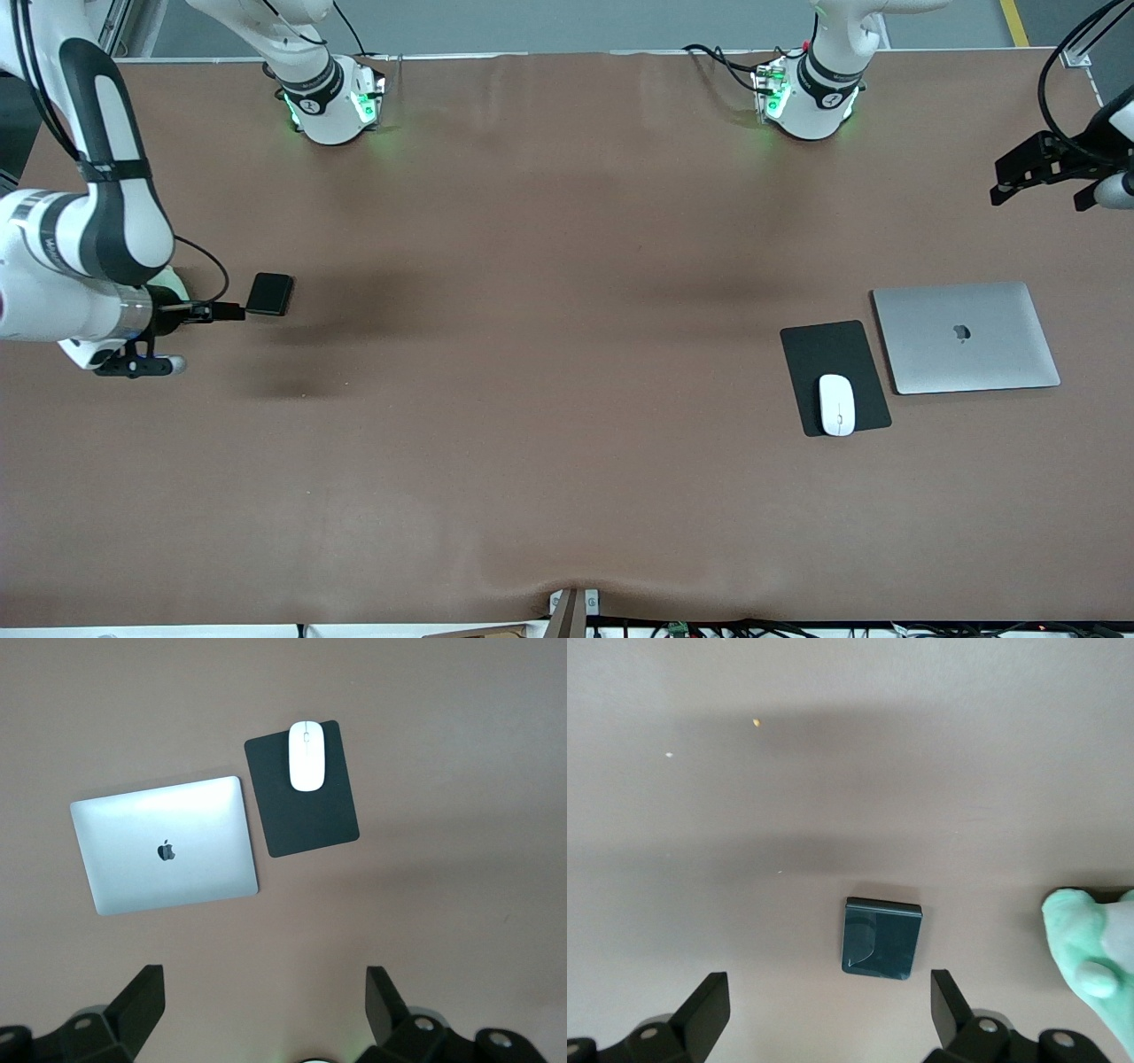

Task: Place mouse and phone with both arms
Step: 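Set the phone beside the plush toy while the left gripper withdraws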

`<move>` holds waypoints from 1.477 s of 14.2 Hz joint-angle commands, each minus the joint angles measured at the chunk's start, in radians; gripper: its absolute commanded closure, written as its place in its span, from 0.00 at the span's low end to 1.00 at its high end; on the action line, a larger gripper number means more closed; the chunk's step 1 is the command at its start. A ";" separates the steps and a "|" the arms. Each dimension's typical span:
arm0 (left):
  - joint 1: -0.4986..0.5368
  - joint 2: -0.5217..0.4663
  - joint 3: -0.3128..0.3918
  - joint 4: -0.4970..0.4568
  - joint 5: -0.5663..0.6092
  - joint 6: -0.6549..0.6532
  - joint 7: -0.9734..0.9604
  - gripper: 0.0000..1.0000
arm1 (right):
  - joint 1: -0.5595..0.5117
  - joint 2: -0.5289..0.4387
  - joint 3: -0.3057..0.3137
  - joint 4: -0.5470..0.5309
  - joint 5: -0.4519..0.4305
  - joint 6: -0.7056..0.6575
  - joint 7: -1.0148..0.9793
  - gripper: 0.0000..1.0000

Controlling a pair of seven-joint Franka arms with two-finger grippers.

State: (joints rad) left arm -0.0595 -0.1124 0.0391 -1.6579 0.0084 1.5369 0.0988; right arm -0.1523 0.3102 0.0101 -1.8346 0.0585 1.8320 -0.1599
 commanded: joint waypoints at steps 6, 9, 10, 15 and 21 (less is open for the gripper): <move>-0.011 0.017 -0.004 0.053 -0.007 -0.046 -0.016 0.00 | 0.059 0.084 0.001 0.355 -0.006 -0.181 -0.012 0.00; -0.005 0.019 -0.002 0.052 -0.018 -0.053 -0.016 0.00 | 0.063 0.106 0.001 0.484 -0.014 -0.257 -0.013 0.00; -0.005 0.019 -0.002 0.052 -0.016 -0.060 -0.016 0.00 | 0.066 0.106 0.001 0.529 -0.017 -0.261 -0.013 0.00; -0.006 0.031 -0.004 0.047 -0.018 -0.060 -0.021 0.00 | 0.085 0.075 -0.010 0.589 -0.025 -0.336 -0.004 0.00; -0.008 0.022 -0.007 0.052 -0.018 -0.067 -0.019 0.00 | 0.131 -0.020 -0.051 0.587 -0.023 -0.422 0.032 0.00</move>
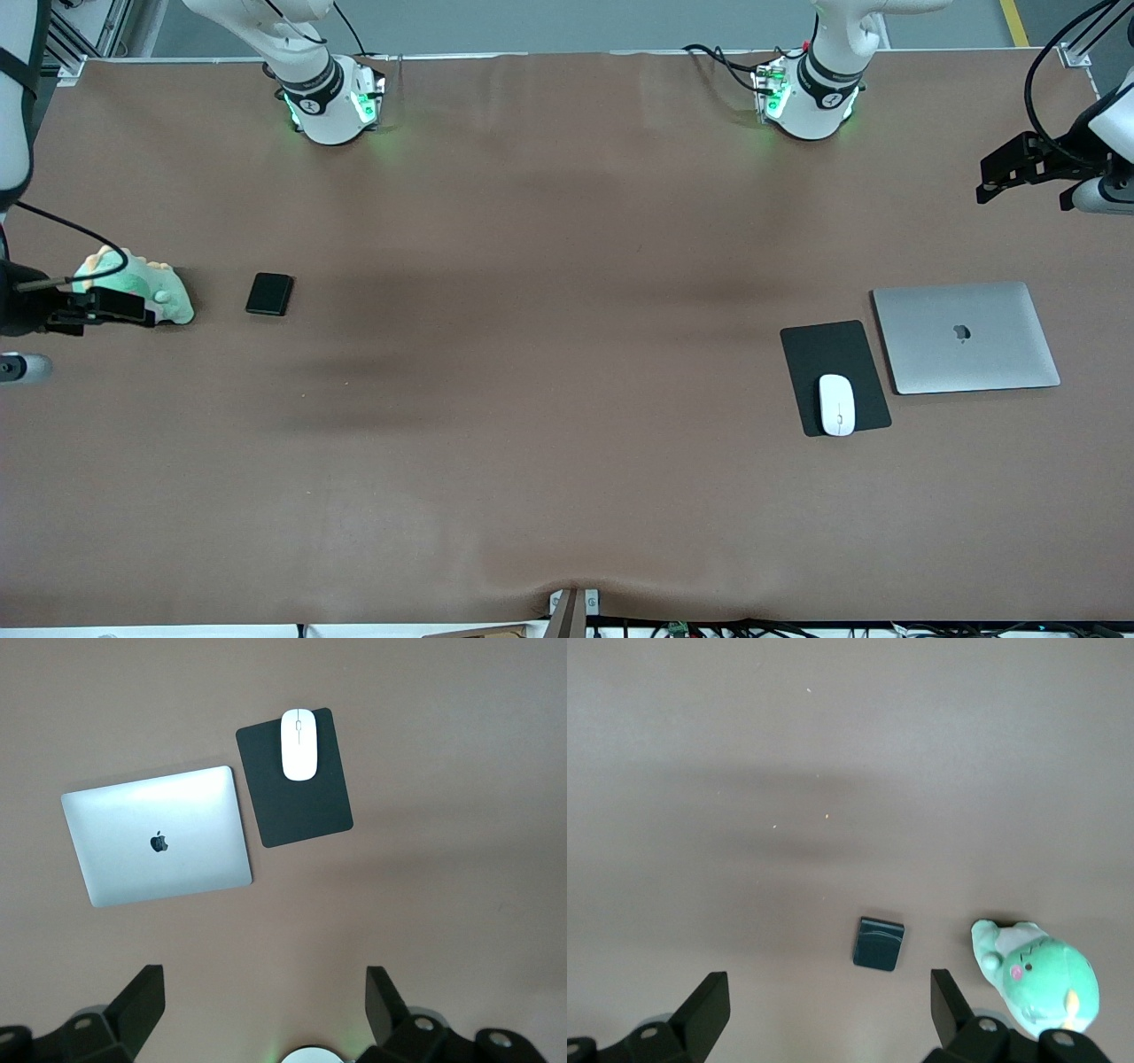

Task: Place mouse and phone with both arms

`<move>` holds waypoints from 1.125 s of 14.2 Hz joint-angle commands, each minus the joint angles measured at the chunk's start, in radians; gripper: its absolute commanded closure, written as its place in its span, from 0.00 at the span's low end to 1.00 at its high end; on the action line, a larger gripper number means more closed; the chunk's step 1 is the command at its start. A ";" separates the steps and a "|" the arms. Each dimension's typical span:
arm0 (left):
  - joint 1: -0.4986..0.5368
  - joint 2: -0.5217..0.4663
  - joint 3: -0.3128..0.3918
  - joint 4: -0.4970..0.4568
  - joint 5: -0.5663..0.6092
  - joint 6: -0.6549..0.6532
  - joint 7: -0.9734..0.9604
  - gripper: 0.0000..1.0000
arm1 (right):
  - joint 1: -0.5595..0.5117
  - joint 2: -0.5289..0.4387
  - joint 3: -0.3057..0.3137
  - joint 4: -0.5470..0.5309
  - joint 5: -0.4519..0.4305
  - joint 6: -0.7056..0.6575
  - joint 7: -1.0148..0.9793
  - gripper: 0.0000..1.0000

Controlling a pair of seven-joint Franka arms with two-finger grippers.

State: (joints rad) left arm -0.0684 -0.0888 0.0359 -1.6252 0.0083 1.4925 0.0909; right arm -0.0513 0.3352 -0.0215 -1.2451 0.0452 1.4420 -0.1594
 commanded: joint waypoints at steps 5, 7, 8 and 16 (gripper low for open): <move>0.002 -0.005 -0.002 0.019 -0.018 -0.023 -0.007 0.00 | 0.028 -0.149 -0.012 -0.011 -0.004 -0.100 0.064 0.00; 0.002 -0.006 -0.004 0.021 -0.018 -0.023 -0.010 0.00 | 0.031 -0.201 -0.006 -0.026 -0.004 -0.129 0.064 0.00; 0.002 -0.006 -0.004 0.021 -0.016 -0.023 -0.010 0.00 | 0.031 -0.240 -0.006 -0.062 -0.004 -0.129 0.066 0.00; 0.002 -0.005 -0.002 0.021 -0.016 -0.023 -0.008 0.00 | 0.036 -0.444 0.002 -0.363 -0.004 -0.077 0.096 0.00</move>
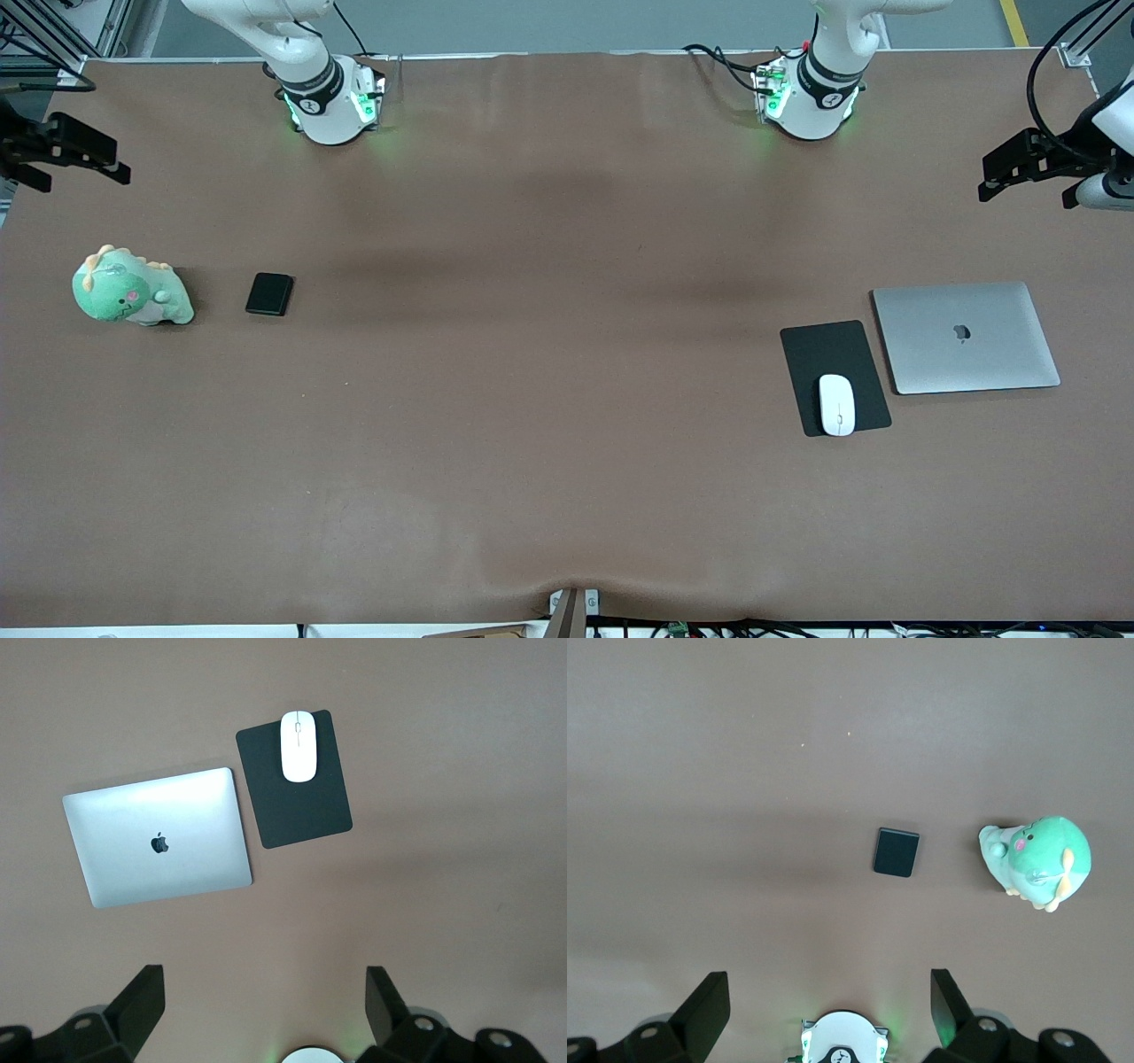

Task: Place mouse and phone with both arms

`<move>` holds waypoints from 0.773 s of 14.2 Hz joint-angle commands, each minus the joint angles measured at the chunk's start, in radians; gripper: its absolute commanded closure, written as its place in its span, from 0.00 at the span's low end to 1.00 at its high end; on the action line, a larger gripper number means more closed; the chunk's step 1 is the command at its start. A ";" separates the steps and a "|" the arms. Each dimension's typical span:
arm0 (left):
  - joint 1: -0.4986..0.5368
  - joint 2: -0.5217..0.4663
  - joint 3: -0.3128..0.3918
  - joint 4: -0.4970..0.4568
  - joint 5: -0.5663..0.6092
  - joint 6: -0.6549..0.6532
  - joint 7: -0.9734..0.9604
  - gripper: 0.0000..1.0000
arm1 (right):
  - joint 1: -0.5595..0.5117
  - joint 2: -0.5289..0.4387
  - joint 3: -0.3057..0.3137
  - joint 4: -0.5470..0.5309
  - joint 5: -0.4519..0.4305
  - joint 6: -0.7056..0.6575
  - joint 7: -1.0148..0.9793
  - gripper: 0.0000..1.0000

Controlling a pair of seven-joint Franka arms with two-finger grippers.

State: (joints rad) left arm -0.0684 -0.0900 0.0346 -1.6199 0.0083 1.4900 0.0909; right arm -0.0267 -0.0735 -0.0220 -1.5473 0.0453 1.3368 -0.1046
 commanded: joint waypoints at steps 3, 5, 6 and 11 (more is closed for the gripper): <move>0.002 -0.004 -0.001 0.015 -0.016 -0.020 -0.008 0.00 | 0.024 -0.031 0.002 -0.050 0.005 0.028 0.131 0.00; 0.002 -0.004 -0.001 0.015 -0.016 -0.020 -0.007 0.00 | 0.021 -0.026 0.001 -0.033 0.004 0.033 0.125 0.00; 0.004 -0.004 0.001 0.015 -0.016 -0.020 -0.007 0.00 | 0.017 -0.023 0.001 -0.030 0.004 0.035 0.123 0.00; 0.002 -0.004 0.001 0.014 -0.016 -0.020 -0.008 0.00 | 0.022 -0.003 -0.001 -0.010 -0.005 0.033 0.122 0.00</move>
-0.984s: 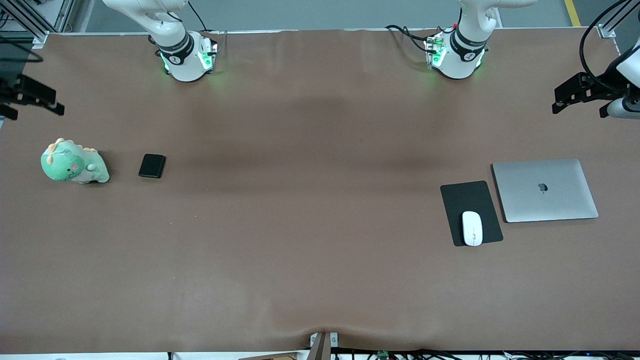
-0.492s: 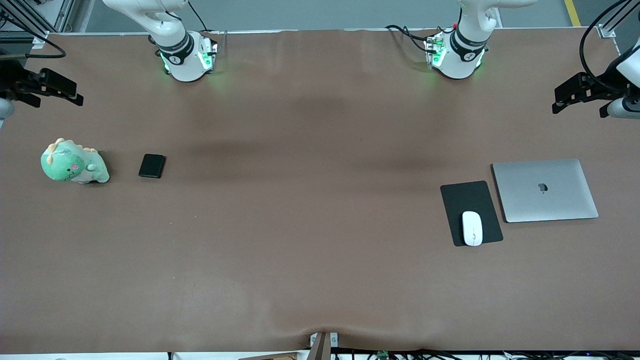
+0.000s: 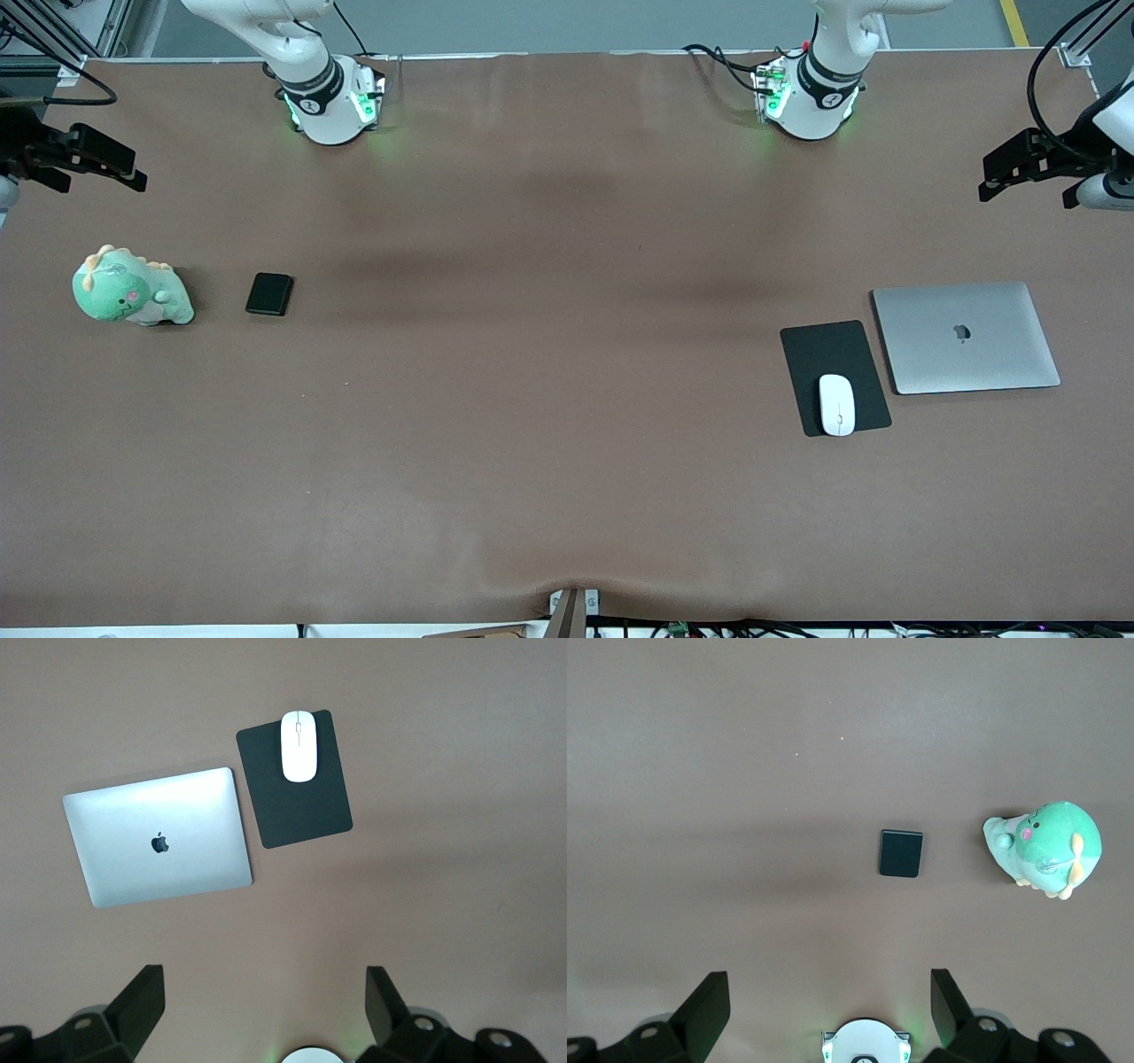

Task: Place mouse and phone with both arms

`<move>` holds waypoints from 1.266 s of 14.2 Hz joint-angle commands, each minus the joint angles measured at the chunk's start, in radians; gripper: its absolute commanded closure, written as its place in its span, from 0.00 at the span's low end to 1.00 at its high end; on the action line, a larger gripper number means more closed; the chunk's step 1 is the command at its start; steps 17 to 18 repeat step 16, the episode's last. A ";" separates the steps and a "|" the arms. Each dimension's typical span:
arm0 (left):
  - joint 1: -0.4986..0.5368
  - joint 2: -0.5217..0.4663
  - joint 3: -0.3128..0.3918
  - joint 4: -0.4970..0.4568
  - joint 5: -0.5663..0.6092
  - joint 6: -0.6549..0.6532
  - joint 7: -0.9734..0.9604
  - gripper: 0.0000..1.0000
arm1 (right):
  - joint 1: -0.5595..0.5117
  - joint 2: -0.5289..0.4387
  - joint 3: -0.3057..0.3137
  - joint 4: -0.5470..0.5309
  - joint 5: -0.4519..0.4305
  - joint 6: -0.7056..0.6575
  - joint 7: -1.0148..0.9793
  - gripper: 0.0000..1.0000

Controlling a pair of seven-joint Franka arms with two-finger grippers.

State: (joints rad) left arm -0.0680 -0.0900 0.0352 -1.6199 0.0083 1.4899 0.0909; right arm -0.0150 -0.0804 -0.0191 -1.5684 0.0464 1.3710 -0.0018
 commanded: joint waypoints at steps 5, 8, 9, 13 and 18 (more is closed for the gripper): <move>0.004 -0.002 0.000 0.014 -0.016 -0.020 -0.010 0.00 | 0.012 0.007 -0.002 0.013 -0.005 -0.003 0.019 0.00; 0.002 -0.004 -0.001 0.014 -0.016 -0.020 -0.010 0.00 | 0.009 0.007 -0.002 0.013 -0.008 -0.003 0.017 0.00; 0.002 -0.004 -0.001 0.014 -0.016 -0.020 -0.010 0.00 | 0.009 0.007 -0.002 0.013 -0.008 -0.003 0.019 0.00; 0.002 -0.004 -0.001 0.014 -0.016 -0.020 -0.010 0.00 | 0.007 0.007 -0.002 0.011 -0.002 -0.004 0.019 0.00; 0.002 -0.004 -0.001 0.015 -0.016 -0.020 -0.010 0.00 | 0.001 0.008 -0.002 0.011 0.000 -0.004 0.019 0.00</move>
